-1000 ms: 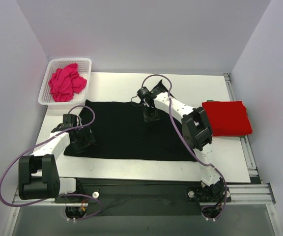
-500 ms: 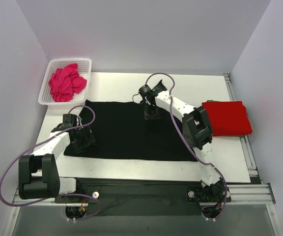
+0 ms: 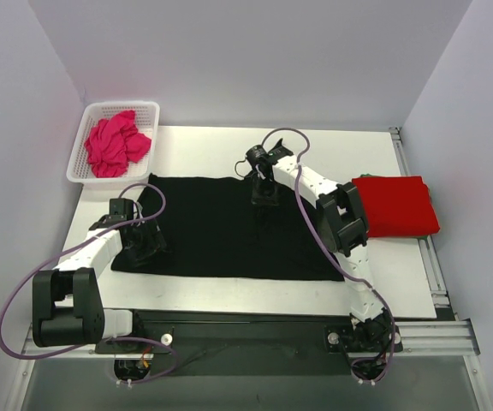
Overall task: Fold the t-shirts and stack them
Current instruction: Fold the flattened tshirt in 1/3 of the way
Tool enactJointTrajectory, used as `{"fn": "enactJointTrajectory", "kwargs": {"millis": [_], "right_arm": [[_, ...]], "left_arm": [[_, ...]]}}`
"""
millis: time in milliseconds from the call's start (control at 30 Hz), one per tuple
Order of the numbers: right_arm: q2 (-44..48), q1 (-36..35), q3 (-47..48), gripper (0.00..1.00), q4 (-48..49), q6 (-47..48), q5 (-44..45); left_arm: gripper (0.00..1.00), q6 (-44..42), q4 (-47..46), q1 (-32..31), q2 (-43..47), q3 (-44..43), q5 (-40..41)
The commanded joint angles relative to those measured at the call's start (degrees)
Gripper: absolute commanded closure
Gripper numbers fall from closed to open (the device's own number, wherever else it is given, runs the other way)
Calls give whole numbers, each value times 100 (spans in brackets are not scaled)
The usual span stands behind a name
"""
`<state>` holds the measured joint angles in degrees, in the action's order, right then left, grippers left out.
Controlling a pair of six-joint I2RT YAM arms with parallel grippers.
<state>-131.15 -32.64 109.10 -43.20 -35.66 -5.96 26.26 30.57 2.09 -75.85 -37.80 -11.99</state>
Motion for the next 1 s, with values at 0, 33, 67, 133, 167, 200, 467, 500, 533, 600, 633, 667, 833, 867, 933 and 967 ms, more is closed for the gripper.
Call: {"fn": "enactJointTrajectory", "kwargs": {"millis": [0,33,67,133,167,200,467,500,533,600,633,667,833,867,933,967], "right_arm": [[-95,4,226,100,-75,-231,-99],[-103,21,217,100,-75,-248,-99],[-103,30,208,100,-66,-275,-107],[-86,65,191,100,-48,-327,-108],[-86,56,191,100,-31,-345,-125],[-86,74,182,100,-13,-363,-134],[-165,188,129,100,233,-696,-476],[-182,197,129,100,259,-723,-538],[-191,197,147,100,303,-741,-556],[-235,197,191,100,304,-749,-591],[-261,206,225,100,303,-741,-600],[-270,206,235,100,321,-741,-608],[-253,214,252,88,338,-627,-687],[-227,206,287,79,339,-600,-714],[-95,206,322,49,365,-452,-723],[-43,197,366,41,374,-381,-653]], "left_arm": [[22,-86,-104,28,-26,-166,-75],[22,-86,-104,29,-26,-166,-58],[22,-86,-95,20,-17,-166,-58],[22,-95,-95,29,-35,-166,-67],[22,-95,-103,29,-43,-166,-67],[22,-95,-104,29,-52,-166,-58],[22,-77,-103,29,-52,-166,-67],[22,-77,-95,29,-52,-166,-67],[22,-86,-103,29,-61,-166,-67],[22,-86,-103,29,-70,-166,-67],[22,-86,-95,29,-70,-166,-58],[22,-86,-95,29,-79,-175,-58],[22,-95,-95,37,-70,-184,-58],[22,-104,-95,29,-79,-184,-58],[22,-112,-95,20,-61,-184,-67],[22,-112,-86,28,-52,-192,-58]]}}
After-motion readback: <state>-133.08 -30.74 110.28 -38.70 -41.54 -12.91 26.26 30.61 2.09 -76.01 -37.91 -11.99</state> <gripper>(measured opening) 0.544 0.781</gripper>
